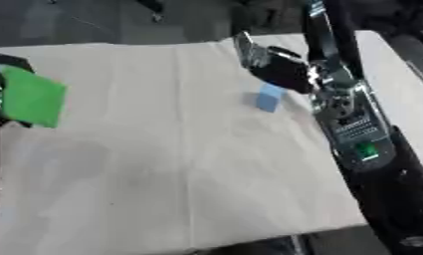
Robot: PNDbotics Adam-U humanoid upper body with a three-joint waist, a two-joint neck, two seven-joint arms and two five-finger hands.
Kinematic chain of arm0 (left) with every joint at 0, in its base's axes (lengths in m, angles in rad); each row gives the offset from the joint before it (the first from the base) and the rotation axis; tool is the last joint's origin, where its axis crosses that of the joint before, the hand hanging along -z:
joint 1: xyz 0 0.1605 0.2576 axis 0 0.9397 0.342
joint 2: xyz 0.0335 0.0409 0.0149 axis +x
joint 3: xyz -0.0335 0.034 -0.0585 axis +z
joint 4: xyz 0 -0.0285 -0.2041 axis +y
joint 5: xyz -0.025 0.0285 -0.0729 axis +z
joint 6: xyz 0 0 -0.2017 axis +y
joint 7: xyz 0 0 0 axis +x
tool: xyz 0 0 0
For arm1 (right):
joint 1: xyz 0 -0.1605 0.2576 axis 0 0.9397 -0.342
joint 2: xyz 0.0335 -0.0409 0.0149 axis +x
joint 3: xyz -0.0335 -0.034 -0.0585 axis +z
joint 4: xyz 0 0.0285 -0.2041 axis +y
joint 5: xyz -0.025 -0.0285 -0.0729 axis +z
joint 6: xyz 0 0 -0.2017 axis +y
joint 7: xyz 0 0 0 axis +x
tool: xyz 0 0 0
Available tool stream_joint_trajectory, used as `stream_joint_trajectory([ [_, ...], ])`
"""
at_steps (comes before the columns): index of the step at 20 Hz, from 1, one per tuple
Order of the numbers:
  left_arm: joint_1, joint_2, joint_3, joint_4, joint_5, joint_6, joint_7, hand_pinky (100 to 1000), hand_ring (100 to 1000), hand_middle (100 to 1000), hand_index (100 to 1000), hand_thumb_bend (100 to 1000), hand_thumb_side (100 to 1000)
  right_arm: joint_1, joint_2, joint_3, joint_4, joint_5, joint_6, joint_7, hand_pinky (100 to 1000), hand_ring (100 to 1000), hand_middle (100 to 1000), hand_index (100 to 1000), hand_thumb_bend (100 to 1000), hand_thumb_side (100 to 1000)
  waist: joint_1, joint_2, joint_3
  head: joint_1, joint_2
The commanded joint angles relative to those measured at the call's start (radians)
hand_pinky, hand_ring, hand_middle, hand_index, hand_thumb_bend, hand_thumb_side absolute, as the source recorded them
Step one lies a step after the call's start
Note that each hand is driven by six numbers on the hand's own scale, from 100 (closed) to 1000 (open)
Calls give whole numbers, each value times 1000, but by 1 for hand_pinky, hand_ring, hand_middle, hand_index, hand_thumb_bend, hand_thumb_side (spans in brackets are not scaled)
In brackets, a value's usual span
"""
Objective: Pick up the objects with one hand, pass them to the other hand, and then place them into the box on the other side of the table.
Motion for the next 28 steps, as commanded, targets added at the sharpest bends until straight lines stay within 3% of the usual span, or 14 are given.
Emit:
stream_joint_trajectory([
  [1,4,107,84,75,12,65,145,320,906,614,299,100,494,1,-26,-8,-4,7,-1,-7,591,705,780,764,100,391,8,-23,-6,118,-3],
  [2,5,135,100,130,17,97,194,318,903,614,292,100,593,8,-29,-7,-3,7,-3,-7,589,705,781,764,100,403,10,-25,-10,181,-15],
  [3,0,159,110,185,18,127,238,317,902,614,291,100,439,13,-31,-7,-2,7,-4,-7,589,705,781,764,100,406,11,-26,-14,228,-27],
  [5,-22,201,121,305,22,188,310,319,903,616,293,100,452,26,-39,-5,-2,7,-7,-6,587,706,782,764,100,424,13,-27,-25,290,-51],
  [6,-36,218,122,360,25,213,339,327,911,624,305,100,410,31,-42,-4,-1,7,-9,-5,585,706,782,764,100,439,13,-27,-31,304,-58],
  [9,-82,262,119,522,43,280,392,434,1000,736,424,100,437,43,-45,2,2,3,-14,-1,583,706,783,764,100,458,11,-24,-52,316,-78],
  [10,-97,272,110,556,47,292,393,554,1000,831,544,100,466,45,-45,5,3,1,-16,1,582,706,783,763,100,469,11,-22,-59,317,-81],
  [13,-136,294,71,600,38,315,317,663,1000,952,707,100,722,52,-47,13,5,-3,-25,12,584,709,784,762,100,470,10,-20,-76,318,-88],
  [15,-160,302,56,598,3,321,233,686,1000,1000,752,100,881,59,-48,15,8,-8,-32,19,584,710,784,761,100,470,11,-20,-82,312,-91],
  [17,-181,304,55,584,-26,313,176,704,1000,1000,776,120,938,64,-48,16,11,-12,-37,25,583,710,783,758,100,470,12,-20,-84,306,-96],
  [25,-229,287,47,412,-88,269,66,711,1000,1000,758,130,919,69,-52,11,18,-16,-45,38,585,711,783,762,100,470,16,-22,-88,295,-97],
  [26,-226,286,49,364,-87,257,60,703,1000,1000,743,349,983,69,-56,7,20,-16,-42,37,585,712,784,766,100,453,16,-21,-87,289,-95],
  [27,-221,284,52,309,-86,241,53,700,1000,1000,727,124,883,69,-62,1,23,-16,-39,35,585,715,789,774,100,470,16,-21,-85,280,-93],
  [28,-211,278,53,233,-84,217,38,694,1000,1000,720,118,865,67,-74,-5,30,-18,-33,34,586,721,798,786,100,470,15,-21,-82,263,-87],
])
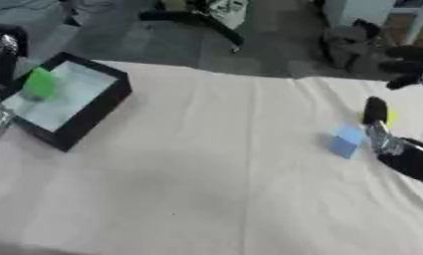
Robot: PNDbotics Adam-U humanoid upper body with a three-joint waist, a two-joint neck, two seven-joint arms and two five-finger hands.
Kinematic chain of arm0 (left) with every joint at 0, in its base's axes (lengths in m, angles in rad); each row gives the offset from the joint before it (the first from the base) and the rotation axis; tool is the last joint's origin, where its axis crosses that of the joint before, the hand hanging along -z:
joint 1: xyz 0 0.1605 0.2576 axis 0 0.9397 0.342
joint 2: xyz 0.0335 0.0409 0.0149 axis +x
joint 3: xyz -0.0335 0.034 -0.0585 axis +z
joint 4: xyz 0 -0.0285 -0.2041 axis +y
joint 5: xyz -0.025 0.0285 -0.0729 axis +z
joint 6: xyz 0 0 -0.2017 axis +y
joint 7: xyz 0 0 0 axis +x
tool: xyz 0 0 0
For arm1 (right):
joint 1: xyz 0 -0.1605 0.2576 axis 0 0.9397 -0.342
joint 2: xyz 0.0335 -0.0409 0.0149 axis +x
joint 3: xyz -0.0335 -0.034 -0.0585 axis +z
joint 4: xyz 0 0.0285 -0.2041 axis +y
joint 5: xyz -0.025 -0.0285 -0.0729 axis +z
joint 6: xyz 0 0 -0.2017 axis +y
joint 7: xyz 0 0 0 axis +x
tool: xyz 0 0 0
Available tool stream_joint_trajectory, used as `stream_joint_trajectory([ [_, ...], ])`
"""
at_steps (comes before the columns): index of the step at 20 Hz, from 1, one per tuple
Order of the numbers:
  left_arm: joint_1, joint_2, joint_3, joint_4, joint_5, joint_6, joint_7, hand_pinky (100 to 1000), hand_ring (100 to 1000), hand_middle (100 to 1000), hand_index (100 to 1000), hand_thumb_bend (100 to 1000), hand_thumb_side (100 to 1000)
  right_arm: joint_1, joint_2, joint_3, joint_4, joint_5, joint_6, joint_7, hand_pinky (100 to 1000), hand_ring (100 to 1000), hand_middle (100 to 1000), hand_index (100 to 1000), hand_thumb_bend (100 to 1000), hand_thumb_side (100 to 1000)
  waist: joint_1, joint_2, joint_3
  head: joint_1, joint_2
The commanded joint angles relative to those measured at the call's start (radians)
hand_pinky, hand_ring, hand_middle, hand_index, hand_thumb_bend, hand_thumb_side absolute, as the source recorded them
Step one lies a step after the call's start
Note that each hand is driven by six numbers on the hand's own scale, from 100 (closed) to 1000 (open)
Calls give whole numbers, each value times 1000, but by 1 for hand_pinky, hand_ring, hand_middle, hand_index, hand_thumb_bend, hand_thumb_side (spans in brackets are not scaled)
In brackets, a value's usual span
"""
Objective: Pick up the objects with one hand, pass them to the other hand, and then place them into the box on the other side of the table.
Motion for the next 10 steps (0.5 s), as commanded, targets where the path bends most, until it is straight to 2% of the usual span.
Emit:
stream_joint_trajectory([
  [1,14,25,16,-224,-10,-61,-47,693,1000,1000,708,100,839,-15,-52,-27,13,-13,17,-1,589,729,810,809,100,470,4,-10,7,-49,12],
  [2,32,20,20,-302,-19,-77,-75,693,1000,1000,708,100,839,-18,-66,-35,24,-19,23,1,589,729,810,809,100,470,3,-9,11,-76,21],
  [3,48,12,18,-384,-33,-96,-115,696,1000,1000,719,110,771,-21,-85,-45,41,-28,33,4,598,752,843,855,100,470,2,-9,14,-138,41],
  [4,67,1,16,-469,-54,-118,-170,697,1000,998,720,119,755,-25,-108,-56,63,-42,44,12,600,759,851,867,100,470,0,-9,19,-206,61],
  [5,86,-10,15,-547,-75,-137,-230,701,1000,988,726,151,697,-30,-132,-68,87,-58,54,22,611,780,870,905,100,470,-3,-8,23,-280,73],
  [6,99,-18,13,-598,-103,-171,-303,711,1000,973,739,187,631,-37,-158,-80,115,-77,63,39,631,813,906,951,100,449,-6,-7,26,-356,80],
  [7,105,-22,6,-623,-142,-229,-394,723,1000,967,774,247,543,-47,-189,-90,149,-97,70,62,652,843,927,980,100,429,-9,-7,29,-430,83],
  [8,110,-24,2,-636,-189,-292,-486,727,1000,966,783,270,522,-58,-217,-99,182,-116,74,88,657,849,931,986,100,425,-12,-6,32,-485,85],
  [9,111,-18,1,-642,-250,-354,-576,756,1000,933,873,502,381,-70,-249,-106,214,-131,75,118,692,891,966,1000,100,344,-13,-6,35,-533,86],
  [10,108,-8,3,-645,-336,-423,-668,763,1000,917,902,581,350,-86,-282,-111,250,-139,74,152,704,899,971,1000,100,315,-14,-6,39,-574,86],
])
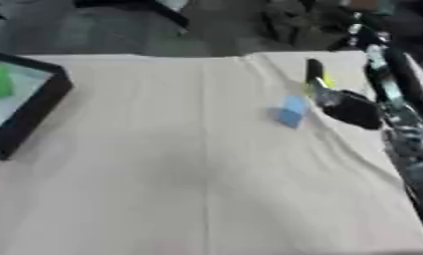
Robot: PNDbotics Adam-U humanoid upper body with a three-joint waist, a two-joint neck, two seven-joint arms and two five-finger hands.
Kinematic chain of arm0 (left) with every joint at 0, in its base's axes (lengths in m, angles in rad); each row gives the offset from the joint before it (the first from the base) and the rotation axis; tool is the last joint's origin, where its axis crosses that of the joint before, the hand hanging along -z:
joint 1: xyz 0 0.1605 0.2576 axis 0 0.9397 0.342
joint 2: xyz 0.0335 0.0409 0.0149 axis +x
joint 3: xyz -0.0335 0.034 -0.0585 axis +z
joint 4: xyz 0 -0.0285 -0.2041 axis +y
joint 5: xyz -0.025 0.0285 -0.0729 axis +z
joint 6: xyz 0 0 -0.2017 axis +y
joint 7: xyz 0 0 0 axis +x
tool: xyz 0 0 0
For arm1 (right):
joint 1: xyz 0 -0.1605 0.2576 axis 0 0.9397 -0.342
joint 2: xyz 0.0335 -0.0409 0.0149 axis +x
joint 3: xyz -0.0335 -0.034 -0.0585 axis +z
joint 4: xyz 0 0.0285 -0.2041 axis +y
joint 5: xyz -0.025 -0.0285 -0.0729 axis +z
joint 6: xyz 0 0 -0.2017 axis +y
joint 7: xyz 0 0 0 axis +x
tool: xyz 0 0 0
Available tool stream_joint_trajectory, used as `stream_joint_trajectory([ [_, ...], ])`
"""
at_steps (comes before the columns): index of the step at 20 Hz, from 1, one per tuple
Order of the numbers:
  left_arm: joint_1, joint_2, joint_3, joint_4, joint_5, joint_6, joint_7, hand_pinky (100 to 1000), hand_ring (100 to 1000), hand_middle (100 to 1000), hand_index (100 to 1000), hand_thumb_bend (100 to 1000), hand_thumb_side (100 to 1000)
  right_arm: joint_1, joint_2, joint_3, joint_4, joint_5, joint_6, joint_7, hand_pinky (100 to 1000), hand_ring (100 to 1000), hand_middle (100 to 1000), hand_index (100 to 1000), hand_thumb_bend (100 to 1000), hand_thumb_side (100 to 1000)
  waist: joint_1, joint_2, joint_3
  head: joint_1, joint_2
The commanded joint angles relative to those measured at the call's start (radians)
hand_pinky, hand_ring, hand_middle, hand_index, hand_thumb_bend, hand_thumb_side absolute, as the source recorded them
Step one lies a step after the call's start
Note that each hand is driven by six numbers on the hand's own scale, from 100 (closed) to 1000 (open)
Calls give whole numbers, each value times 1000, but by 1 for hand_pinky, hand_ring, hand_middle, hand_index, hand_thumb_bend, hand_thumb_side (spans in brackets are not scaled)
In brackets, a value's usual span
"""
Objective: Pick up the objects with one hand, pass them to the other hand, and then place them into the box on the other side of the table.
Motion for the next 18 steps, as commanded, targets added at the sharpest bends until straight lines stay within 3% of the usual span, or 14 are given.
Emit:
stream_joint_trajectory([
  [1,-15,47,10,-46,-229,-183,-251,769,1000,890,954,701,324,-53,-122,-31,96,-36,2,92,721,916,977,1000,100,252,2,-8,7,-136,6],
  [2,-22,59,10,-47,-329,-236,-306,767,1000,863,999,793,307,-75,-147,-32,140,-41,0,125,727,923,983,1000,100,256,3,-8,11,-158,6],
  [4,-29,75,-7,-47,-471,-305,-357,761,1000,844,1000,825,279,-116,-173,-33,232,-53,-1,178,735,936,985,1000,100,232,6,-8,17,-184,6],
  [7,-30,69,-49,-47,-580,-348,-388,750,1000,841,1000,726,197,-187,-173,-34,394,-51,1,253,747,944,987,1000,100,208,12,-7,25,-203,6],
  [9,-33,53,-77,-47,-583,-362,-401,741,1000,841,1000,644,147,-234,-157,-35,503,-24,3,303,760,950,986,1000,100,199,15,-6,30,-215,6],
  [14,-50,26,-122,-47,-533,-396,-436,737,1000,845,1000,567,137,-311,-112,-32,679,58,-2,447,804,968,996,1000,100,540,19,-3,44,-247,6],
  [15,-53,23,-129,-47,-523,-401,-443,736,1000,845,1000,558,140,-319,-103,-29,696,71,-4,471,812,972,1000,1000,100,641,19,-3,46,-251,6],
  [16,-55,19,-135,-47,-514,-404,-450,734,1000,846,1000,542,142,-326,-93,-26,710,83,-6,497,822,976,1000,1000,100,700,19,-3,49,-254,6],
  [18,-56,14,-141,-47,-500,-407,-462,731,1000,844,1000,535,139,-340,-78,-13,722,110,-13,544,838,977,1000,1000,100,736,19,-4,53,-262,6],
])
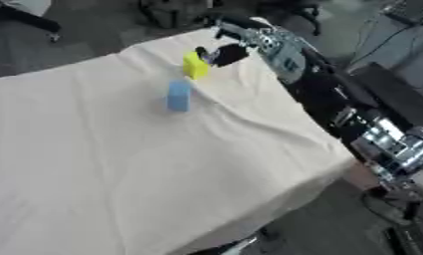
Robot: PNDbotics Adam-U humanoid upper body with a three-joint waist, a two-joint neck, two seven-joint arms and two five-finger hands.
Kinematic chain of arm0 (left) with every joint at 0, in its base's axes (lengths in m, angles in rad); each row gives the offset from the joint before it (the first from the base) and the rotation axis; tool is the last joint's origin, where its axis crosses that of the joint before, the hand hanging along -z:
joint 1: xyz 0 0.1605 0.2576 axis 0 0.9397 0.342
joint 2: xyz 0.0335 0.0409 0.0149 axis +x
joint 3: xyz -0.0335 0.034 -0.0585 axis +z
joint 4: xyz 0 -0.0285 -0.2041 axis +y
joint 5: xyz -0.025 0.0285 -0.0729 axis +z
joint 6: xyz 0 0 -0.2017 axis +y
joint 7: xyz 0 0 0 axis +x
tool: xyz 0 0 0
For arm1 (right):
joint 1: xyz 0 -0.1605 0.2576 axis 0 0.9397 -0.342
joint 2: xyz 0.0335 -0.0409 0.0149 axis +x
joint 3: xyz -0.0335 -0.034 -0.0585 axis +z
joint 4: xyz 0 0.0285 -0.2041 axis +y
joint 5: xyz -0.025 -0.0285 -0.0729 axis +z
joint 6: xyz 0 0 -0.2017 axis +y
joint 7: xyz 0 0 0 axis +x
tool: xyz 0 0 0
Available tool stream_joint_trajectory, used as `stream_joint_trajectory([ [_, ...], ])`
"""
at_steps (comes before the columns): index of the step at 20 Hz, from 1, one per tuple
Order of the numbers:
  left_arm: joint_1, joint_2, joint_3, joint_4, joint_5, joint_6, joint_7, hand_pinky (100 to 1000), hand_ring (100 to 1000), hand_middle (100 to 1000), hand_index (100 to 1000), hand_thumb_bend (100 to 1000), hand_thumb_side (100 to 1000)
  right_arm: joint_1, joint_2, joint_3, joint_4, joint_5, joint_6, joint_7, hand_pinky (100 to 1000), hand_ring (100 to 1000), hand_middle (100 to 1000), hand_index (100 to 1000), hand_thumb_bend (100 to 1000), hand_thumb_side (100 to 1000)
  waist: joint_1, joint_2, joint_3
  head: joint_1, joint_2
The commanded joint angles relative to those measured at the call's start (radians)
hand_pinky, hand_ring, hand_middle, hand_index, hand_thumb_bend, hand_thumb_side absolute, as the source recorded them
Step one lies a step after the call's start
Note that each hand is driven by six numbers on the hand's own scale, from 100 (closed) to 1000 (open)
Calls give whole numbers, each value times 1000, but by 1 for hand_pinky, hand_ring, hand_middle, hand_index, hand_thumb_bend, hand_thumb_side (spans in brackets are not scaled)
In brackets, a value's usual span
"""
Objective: Pick up the objects with one hand, pass them to the other hand, and then place them into the box on the other side of the table.
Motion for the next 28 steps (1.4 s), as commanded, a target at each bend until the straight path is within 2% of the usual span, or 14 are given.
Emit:
stream_joint_trajectory([
  [1,-15,9,-3,-12,25,-6,-18,730,1000,844,997,524,142,-36,2,11,15,51,-11,70,848,978,1000,1000,100,756,1,-12,4,-16,-2],
  [8,-14,2,1,-12,41,11,-33,724,1000,844,991,492,148,-51,53,45,28,164,-37,142,871,973,1000,1000,100,840,3,-14,18,-35,-2],
  [16,-10,-2,2,-12,37,28,-33,719,1000,839,987,469,147,-43,74,64,32,312,-61,141,906,966,1000,1000,100,724,4,-13,21,-45,-2],
  [20,-9,-6,3,-12,35,33,-30,717,1000,840,983,453,151,-41,87,65,47,363,-72,122,909,960,978,1000,100,764,6,-11,23,-50,-2],
  [23,-10,-9,1,-12,36,37,-31,715,1000,839,982,451,144,-38,99,67,63,395,-80,116,910,952,950,1000,100,734,8,-10,26,-51,-2],
  [25,-11,-10,0,-12,36,37,-32,713,1000,837,981,450,147,-35,108,66,78,414,-84,114,903,943,915,1000,100,658,9,-9,28,-53,-2],
  [26,-12,-10,0,-12,36,38,-30,706,1000,831,973,442,137,-34,111,66,82,424,-86,110,897,926,860,1000,100,509,10,-9,29,-53,-2],
  [27,-12,-10,1,-12,37,40,-26,701,1000,827,968,437,130,-33,113,64,83,436,-87,100,881,893,794,1000,100,314,10,-9,29,-52,-2],
  [28,-12,-9,3,-12,37,43,-21,699,1000,825,965,435,125,-32,114,61,77,449,-87,72,867,865,730,1000,100,309,11,-9,29,-51,-2],
])
